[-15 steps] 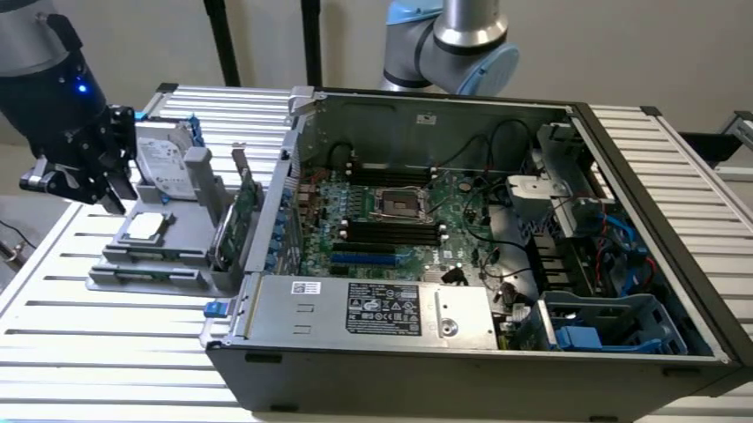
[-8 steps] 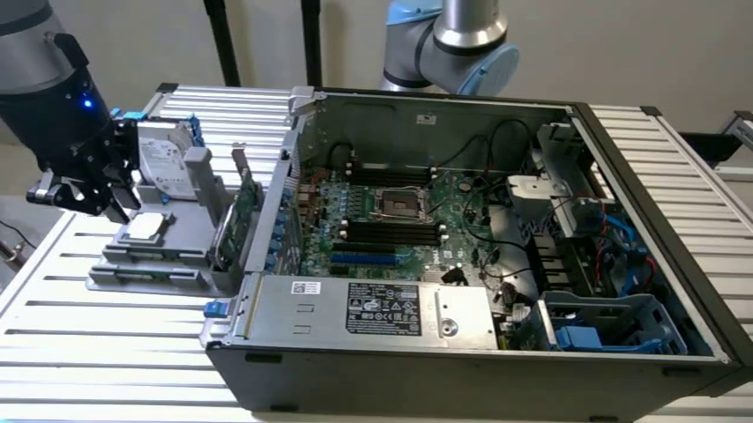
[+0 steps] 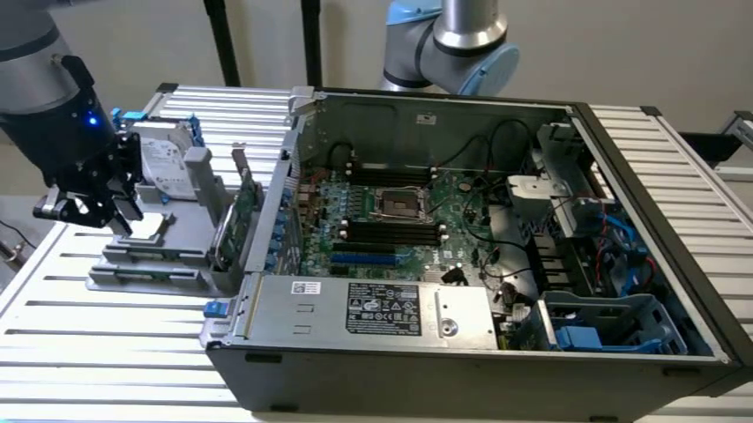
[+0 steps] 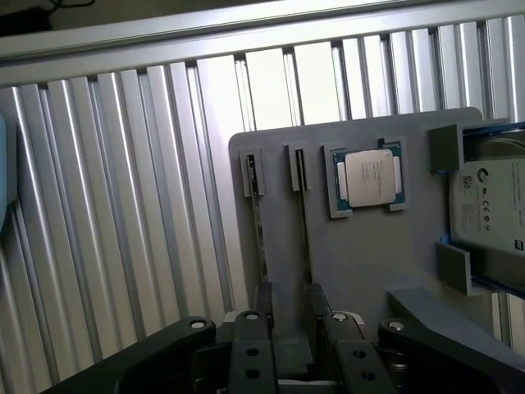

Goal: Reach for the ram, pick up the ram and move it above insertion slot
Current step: 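Pick up the ram and move it above insertion slot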

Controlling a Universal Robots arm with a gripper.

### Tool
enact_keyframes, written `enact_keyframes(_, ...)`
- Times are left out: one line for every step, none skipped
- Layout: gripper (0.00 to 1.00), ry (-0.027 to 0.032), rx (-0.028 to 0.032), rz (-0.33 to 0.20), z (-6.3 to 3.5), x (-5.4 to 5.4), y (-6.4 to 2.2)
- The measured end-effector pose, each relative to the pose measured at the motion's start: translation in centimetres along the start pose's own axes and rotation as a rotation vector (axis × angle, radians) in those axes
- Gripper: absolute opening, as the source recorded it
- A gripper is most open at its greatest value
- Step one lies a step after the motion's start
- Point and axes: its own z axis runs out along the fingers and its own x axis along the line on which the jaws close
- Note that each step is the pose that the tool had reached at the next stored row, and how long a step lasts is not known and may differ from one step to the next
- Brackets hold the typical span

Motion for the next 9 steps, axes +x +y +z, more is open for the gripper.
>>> enact_keyframes(0.31, -0.0001, 0.0, -0.001, 0.18, 0.1, -0.02)
enact_keyframes(0.31, -0.0001, 0.0, -0.001, 0.36, 0.2, -0.02)
enact_keyframes(0.31, -0.0001, 0.0, -0.002, 0.54, 0.2, -0.03)
enact_keyframes(0.31, 0.0, -0.0001, -0.002, 0.72, 0.3, -0.04)
enact_keyframes(0.31, -0.0001, 0.0, -0.003, 0.9, 0.4, -0.05)
enact_keyframes(0.31, -0.0001, -0.0001, -0.004, 1.08, 0.4, -0.06)
enact_keyframes(0.31, 0.0, -0.0001, -0.004, 1.27, 0.5, -0.07)
enact_keyframes(0.31, -0.0001, -0.0001, -0.005, 1.45, 0.6, -0.08)
enact_keyframes(0.31, -0.0002, 0.0, -0.006, 1.64, 0.6, -0.09)
